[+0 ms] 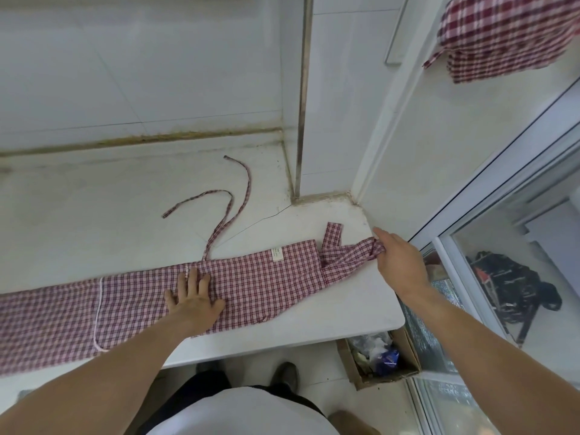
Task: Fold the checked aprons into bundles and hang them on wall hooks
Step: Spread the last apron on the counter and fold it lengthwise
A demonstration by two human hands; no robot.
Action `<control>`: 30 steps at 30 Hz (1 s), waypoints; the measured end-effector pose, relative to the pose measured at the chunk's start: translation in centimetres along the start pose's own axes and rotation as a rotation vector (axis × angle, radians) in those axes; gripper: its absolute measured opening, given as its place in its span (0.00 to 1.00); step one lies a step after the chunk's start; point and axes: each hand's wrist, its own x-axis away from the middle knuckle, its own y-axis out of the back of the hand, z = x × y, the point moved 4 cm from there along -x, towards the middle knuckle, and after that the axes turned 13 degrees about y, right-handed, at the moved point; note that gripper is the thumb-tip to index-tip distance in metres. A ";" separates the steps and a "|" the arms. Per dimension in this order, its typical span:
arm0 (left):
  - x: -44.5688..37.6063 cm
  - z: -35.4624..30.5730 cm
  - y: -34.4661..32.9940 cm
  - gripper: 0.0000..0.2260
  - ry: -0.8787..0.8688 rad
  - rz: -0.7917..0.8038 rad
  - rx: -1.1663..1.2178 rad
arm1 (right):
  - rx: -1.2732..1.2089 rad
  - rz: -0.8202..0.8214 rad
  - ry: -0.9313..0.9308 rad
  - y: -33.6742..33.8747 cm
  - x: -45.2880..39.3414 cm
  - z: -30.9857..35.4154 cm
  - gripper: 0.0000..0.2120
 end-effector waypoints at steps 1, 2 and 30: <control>0.0 0.0 0.0 0.33 -0.003 0.004 -0.003 | 0.044 0.022 -0.003 -0.1 0.1 -0.6 0.26; 0.0 0.1 0.0 0.34 -0.006 0.006 -0.006 | 0.092 0.040 -0.003 -0.2 0.3 -1.1 0.27; 0.5 0.3 -0.1 0.33 -0.021 0.062 -0.043 | -0.154 0.301 0.183 -3.4 -2.3 -0.7 0.22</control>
